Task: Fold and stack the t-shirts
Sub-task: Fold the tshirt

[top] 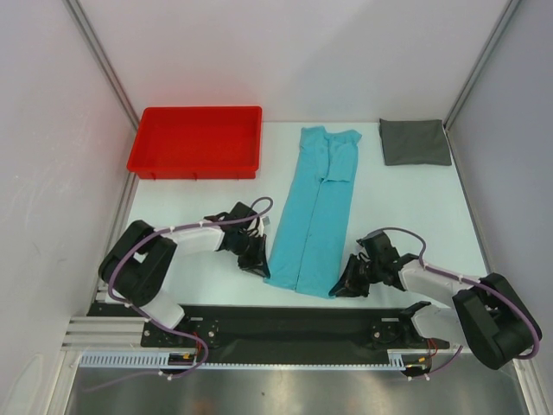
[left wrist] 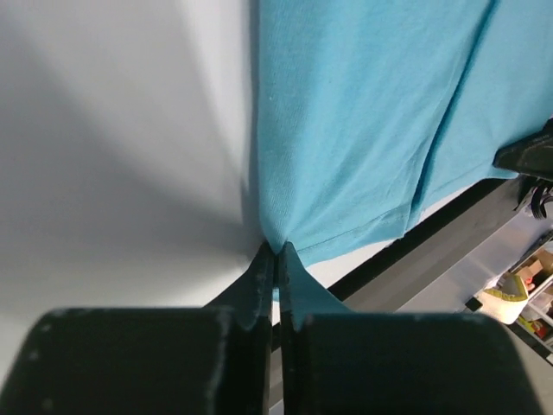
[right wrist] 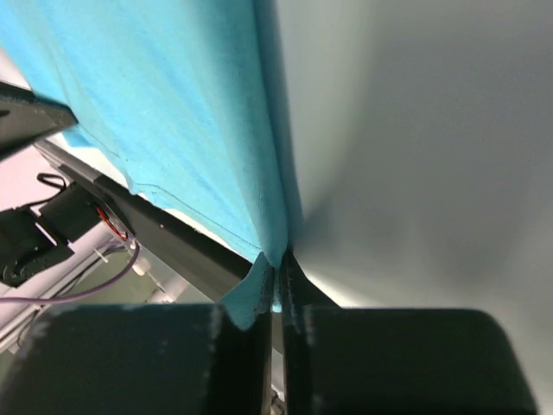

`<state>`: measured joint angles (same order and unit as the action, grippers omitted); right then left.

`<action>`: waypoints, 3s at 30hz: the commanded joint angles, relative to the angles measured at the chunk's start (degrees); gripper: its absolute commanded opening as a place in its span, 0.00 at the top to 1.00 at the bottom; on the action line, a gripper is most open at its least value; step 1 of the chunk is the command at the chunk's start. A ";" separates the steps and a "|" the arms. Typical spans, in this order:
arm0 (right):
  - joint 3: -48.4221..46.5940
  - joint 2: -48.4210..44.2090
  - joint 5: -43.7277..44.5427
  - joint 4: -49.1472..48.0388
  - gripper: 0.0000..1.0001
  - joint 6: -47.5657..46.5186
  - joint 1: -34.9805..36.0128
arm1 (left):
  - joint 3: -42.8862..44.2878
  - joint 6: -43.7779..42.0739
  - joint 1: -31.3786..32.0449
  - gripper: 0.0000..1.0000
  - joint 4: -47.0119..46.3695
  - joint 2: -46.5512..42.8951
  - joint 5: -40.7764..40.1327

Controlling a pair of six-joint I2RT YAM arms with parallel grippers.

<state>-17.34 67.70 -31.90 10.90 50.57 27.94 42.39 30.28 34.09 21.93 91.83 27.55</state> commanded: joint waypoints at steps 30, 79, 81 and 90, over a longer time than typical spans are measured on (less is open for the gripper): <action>-17.71 -1.82 -0.44 20.83 1.00 -15.13 -16.86 | 21.66 4.27 5.03 0.99 12.77 0.44 -6.63; -65.45 46.46 -7.30 23.73 0.99 -23.94 -27.24 | 68.17 2.24 -9.39 0.94 19.46 37.54 -2.94; -66.06 47.43 -7.82 23.82 0.98 -23.76 -27.33 | 68.96 2.32 -9.48 0.94 19.73 38.42 -2.94; -70.28 50.24 -5.12 26.01 0.73 -25.16 -27.50 | 73.43 1.19 -9.56 0.67 23.50 40.62 -7.50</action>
<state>-83.79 116.88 -38.22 35.33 27.14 0.97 111.15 32.36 24.95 42.87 132.09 23.22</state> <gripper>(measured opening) 0.218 0.307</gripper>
